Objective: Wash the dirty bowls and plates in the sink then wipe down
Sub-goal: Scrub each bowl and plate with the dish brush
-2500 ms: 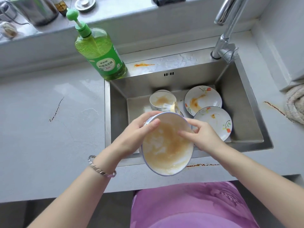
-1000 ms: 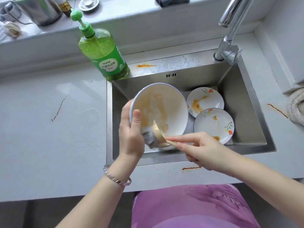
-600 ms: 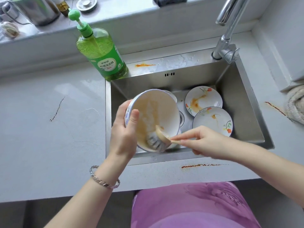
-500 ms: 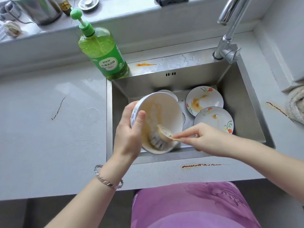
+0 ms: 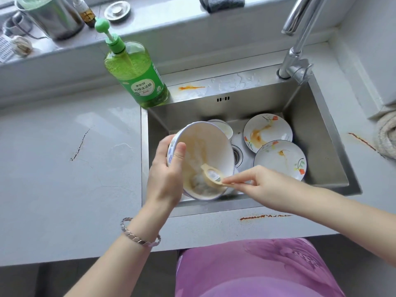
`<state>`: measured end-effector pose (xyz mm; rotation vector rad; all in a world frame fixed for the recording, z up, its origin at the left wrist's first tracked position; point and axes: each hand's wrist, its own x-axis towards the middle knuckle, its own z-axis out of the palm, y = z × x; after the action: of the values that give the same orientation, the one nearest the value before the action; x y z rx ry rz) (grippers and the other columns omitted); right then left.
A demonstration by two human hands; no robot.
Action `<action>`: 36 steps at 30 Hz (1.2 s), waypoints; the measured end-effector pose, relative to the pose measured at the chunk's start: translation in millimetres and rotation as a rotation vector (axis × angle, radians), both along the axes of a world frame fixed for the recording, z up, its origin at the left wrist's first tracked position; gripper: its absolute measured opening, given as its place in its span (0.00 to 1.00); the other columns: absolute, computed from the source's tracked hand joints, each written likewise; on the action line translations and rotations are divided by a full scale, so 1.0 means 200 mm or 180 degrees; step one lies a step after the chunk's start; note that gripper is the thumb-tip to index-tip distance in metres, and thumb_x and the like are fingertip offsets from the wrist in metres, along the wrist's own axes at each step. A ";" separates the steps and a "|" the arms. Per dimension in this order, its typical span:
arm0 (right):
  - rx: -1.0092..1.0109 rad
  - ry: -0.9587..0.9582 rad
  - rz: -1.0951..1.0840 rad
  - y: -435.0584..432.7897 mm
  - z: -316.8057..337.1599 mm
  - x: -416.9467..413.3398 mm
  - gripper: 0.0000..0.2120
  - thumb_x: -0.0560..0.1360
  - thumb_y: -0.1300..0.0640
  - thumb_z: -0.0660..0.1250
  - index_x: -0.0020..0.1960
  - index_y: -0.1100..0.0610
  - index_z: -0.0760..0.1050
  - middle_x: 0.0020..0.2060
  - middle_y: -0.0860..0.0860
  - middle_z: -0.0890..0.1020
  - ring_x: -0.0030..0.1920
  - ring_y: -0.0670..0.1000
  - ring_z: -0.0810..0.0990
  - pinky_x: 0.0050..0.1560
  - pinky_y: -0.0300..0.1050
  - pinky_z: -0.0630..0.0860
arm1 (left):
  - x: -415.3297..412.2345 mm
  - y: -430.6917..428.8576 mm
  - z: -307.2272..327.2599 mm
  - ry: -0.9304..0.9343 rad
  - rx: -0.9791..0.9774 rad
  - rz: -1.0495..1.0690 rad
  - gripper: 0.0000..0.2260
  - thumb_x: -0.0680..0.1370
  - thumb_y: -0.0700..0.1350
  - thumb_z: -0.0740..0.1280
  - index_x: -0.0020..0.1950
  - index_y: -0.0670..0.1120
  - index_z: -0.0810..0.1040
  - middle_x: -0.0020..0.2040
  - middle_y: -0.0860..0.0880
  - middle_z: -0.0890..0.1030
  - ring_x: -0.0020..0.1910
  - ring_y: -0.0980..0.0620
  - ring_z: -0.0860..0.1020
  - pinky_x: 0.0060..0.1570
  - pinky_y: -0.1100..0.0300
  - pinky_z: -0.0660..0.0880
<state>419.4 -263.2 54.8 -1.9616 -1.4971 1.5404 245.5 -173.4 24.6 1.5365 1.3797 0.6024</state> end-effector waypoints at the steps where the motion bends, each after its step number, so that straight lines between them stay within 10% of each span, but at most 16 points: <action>1: 0.0109 -0.0381 0.0116 -0.01 -0.01 0.04 0.13 0.79 0.47 0.56 0.60 0.36 0.74 0.25 0.38 0.75 0.27 0.36 0.72 0.27 0.31 0.64 | -0.01 0.01 0.01 0.0130 -0.0018 -0.0091 0.22 0.67 0.68 0.55 0.56 0.62 0.73 0.48 0.60 0.79 0.50 0.56 0.77 0.52 0.52 0.75; 3: 0.0533 -0.1316 0.0280 -0.03 -0.05 0.12 0.14 0.80 0.47 0.55 0.61 0.32 0.70 0.38 0.44 0.79 0.37 0.43 0.76 0.30 0.36 0.64 | -0.03 -0.01 0.03 0.0448 -0.0134 -0.0341 0.20 0.68 0.68 0.55 0.57 0.65 0.71 0.49 0.59 0.79 0.51 0.53 0.77 0.51 0.53 0.75; 6: 0.1348 -0.2215 0.0395 -0.04 -0.16 0.14 0.17 0.77 0.54 0.59 0.59 0.35 0.75 0.28 0.51 0.76 0.29 0.56 0.75 0.24 0.43 0.64 | -0.02 -0.06 0.03 0.0461 -0.0377 -0.0417 0.21 0.68 0.68 0.56 0.60 0.68 0.69 0.49 0.66 0.77 0.53 0.58 0.76 0.51 0.58 0.72; 9: 0.1520 -0.2130 0.0509 -0.11 -0.20 0.05 0.19 0.67 0.59 0.71 0.55 0.42 0.79 0.22 0.52 0.74 0.20 0.57 0.73 0.18 0.43 0.64 | 0.01 -0.04 0.02 0.0163 -0.0475 -0.0175 0.23 0.66 0.68 0.58 0.59 0.65 0.72 0.49 0.66 0.78 0.52 0.64 0.75 0.50 0.60 0.72; 13: 0.1055 -0.1148 0.0165 -0.15 -0.14 -0.05 0.17 0.80 0.52 0.56 0.64 0.34 0.69 0.45 0.52 0.83 0.47 0.55 0.78 0.39 0.45 0.64 | 0.05 -0.03 0.03 0.0162 -0.0451 -0.0064 0.17 0.70 0.64 0.58 0.56 0.63 0.73 0.47 0.63 0.79 0.50 0.63 0.76 0.50 0.60 0.71; 19: 0.0960 -0.1885 0.0115 -0.09 -0.15 0.04 0.19 0.81 0.50 0.51 0.67 0.31 0.62 0.48 0.50 0.81 0.50 0.54 0.77 0.38 0.44 0.62 | 0.05 -0.01 0.04 0.0035 -0.0484 -0.0016 0.14 0.69 0.65 0.58 0.52 0.66 0.73 0.48 0.63 0.79 0.52 0.61 0.76 0.57 0.56 0.72; 27: 0.0748 -0.1065 -0.0586 -0.09 -0.22 0.02 0.17 0.80 0.52 0.56 0.65 0.36 0.69 0.27 0.44 0.70 0.30 0.48 0.67 0.33 0.44 0.65 | 0.04 -0.05 -0.01 -0.0149 -0.0434 0.0158 0.19 0.70 0.65 0.58 0.57 0.62 0.73 0.49 0.63 0.79 0.50 0.64 0.76 0.54 0.58 0.73; 31: 0.0692 -0.0160 -0.1332 -0.07 -0.21 -0.12 0.19 0.80 0.58 0.56 0.68 0.42 0.68 0.35 0.43 0.81 0.29 0.42 0.72 0.36 0.37 0.71 | 0.08 -0.15 -0.03 -0.0334 -0.0441 0.0316 0.19 0.74 0.62 0.58 0.63 0.59 0.70 0.51 0.62 0.78 0.51 0.61 0.77 0.53 0.51 0.75; 33: 0.0664 0.0320 -0.1741 -0.03 -0.17 -0.17 0.20 0.80 0.61 0.56 0.69 0.48 0.67 0.22 0.36 0.72 0.25 0.34 0.70 0.31 0.28 0.67 | 0.10 -0.20 -0.04 -0.0450 -0.0504 0.0322 0.20 0.72 0.64 0.57 0.62 0.61 0.69 0.54 0.60 0.78 0.55 0.56 0.77 0.56 0.43 0.75; 36: 0.0380 0.1150 -0.2188 0.02 -0.11 -0.24 0.19 0.81 0.62 0.54 0.71 0.52 0.65 0.30 0.36 0.65 0.19 0.35 0.66 0.23 0.26 0.62 | 0.13 -0.23 -0.06 -0.0707 -0.0600 0.0383 0.20 0.72 0.65 0.56 0.61 0.61 0.68 0.57 0.55 0.78 0.57 0.55 0.77 0.60 0.48 0.74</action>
<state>371.8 -259.5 33.4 -1.7373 -0.6492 1.3463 270.7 -218.5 12.0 1.2058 1.3241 0.6751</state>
